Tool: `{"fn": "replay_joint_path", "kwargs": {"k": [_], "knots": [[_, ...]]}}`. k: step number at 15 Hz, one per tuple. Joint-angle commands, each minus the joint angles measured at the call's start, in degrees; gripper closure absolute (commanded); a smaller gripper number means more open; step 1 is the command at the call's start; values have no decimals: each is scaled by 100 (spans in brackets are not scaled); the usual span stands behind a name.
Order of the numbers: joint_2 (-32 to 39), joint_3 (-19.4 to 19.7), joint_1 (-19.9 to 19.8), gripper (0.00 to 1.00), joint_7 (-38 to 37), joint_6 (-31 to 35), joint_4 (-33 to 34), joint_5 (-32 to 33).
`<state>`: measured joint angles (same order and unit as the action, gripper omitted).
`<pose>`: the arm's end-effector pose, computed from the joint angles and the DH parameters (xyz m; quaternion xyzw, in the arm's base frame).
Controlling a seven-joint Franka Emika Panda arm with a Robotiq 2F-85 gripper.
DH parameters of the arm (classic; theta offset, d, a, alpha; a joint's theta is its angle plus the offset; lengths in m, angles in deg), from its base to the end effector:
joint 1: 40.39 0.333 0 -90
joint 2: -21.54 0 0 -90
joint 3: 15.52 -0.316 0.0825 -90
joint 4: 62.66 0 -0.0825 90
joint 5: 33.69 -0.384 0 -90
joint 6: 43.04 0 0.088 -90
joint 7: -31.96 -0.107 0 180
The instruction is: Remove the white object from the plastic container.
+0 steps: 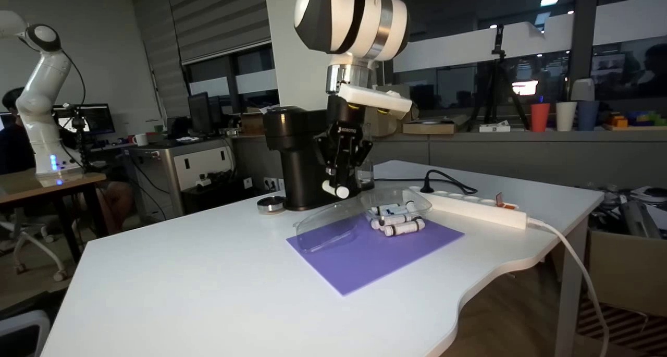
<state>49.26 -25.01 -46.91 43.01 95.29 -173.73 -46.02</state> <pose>0.6222 0.0292 0.2361 -0.9935 -0.0320 -0.0045 0.1094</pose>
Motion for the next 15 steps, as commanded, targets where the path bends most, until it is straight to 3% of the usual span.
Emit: {"fn": "replay_joint_path", "kwargs": {"k": [1, 8, 15], "knots": [[-225, -12, 279, 94, 259, -239, -504, 48], [-238, -60, 577, 94, 813, -577, -1046, 277], [-229, -76, 602, 94, 1085, -121, -1222, 410]]}}
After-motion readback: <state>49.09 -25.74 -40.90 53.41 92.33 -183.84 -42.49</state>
